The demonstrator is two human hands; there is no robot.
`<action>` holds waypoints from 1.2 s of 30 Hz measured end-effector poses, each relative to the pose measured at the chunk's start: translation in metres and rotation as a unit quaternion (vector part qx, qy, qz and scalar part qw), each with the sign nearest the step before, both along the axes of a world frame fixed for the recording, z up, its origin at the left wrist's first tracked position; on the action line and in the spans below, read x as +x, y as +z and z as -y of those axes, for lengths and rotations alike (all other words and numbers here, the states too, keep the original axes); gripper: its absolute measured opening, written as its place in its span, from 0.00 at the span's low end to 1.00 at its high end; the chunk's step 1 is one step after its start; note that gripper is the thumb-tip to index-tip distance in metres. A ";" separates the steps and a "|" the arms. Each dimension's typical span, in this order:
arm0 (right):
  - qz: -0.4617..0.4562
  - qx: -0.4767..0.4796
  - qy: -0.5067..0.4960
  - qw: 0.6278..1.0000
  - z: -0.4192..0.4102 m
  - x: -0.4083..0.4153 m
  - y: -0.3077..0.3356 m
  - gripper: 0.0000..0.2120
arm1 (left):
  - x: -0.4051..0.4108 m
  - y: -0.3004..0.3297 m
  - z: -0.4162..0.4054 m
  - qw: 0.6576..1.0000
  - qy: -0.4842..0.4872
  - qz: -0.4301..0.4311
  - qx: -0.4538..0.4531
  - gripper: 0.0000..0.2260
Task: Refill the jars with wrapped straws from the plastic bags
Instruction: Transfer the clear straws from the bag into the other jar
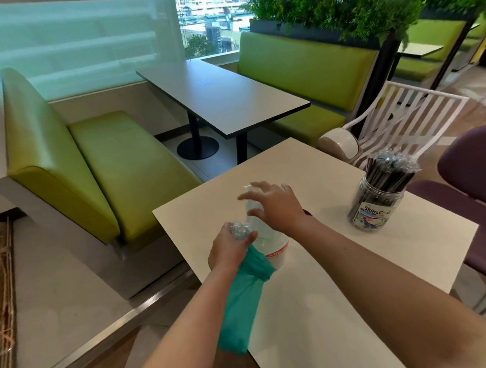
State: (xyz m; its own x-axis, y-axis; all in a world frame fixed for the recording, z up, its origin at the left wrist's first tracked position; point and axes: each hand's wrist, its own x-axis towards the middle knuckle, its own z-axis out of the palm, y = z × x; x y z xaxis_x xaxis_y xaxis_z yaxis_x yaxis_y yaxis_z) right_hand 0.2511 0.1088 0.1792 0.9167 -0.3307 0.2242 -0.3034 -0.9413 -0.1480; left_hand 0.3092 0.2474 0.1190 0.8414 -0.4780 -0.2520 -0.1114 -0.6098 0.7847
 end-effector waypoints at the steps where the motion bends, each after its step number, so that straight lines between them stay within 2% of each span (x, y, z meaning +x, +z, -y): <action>1: -0.009 0.005 0.004 1.000 0.003 0.001 0.002 0.16 | 0.000 0.000 0.000 1.000 0.000 -0.002 -0.003 0.29; 4: 0.020 0.042 0.007 0.999 0.006 0.006 0.008 0.12 | -0.001 0.001 -0.001 1.000 0.002 -0.008 -0.008 0.29; 8: 0.096 0.023 -0.004 0.995 0.005 0.003 0.007 0.15 | -0.001 0.001 0.000 1.000 0.007 -0.016 -0.012 0.29; 13: 0.026 -0.037 0.017 0.999 0.001 -0.009 -0.011 0.18 | -0.001 0.004 -0.001 0.999 0.012 -0.026 -0.019 0.32; 18: 0.114 -0.012 -0.064 0.991 -0.019 -0.024 0.001 0.20 | 0.004 0.007 -0.008 0.998 0.030 -0.028 -0.054 0.29; 22: 0.158 0.048 -0.122 0.979 -0.046 -0.037 0.011 0.12 | 0.011 0.012 -0.017 0.993 0.050 -0.032 -0.106 0.33; 25: 0.201 0.140 -0.085 0.966 -0.066 -0.043 0.004 0.05 | 0.013 0.024 -0.023 0.985 0.056 -0.053 -0.156 0.25; 27: 0.190 0.268 -0.081 0.941 -0.078 -0.044 -0.004 0.06 | 0.011 0.030 -0.027 0.977 0.055 -0.072 -0.192 0.21; 29: 0.142 0.362 -0.104 0.915 -0.086 -0.044 -0.011 0.06 | 0.007 0.032 -0.029 0.970 0.054 -0.093 -0.220 0.18; 32: 0.072 0.415 -0.116 0.899 -0.087 -0.044 -0.017 0.10 | 0.001 0.033 -0.032 0.950 0.052 -0.156 -0.267 0.18; 36: 0.028 0.478 -0.112 0.871 -0.083 -0.047 -0.012 0.21 | -0.005 0.033 -0.034 0.925 0.039 -0.221 -0.306 0.19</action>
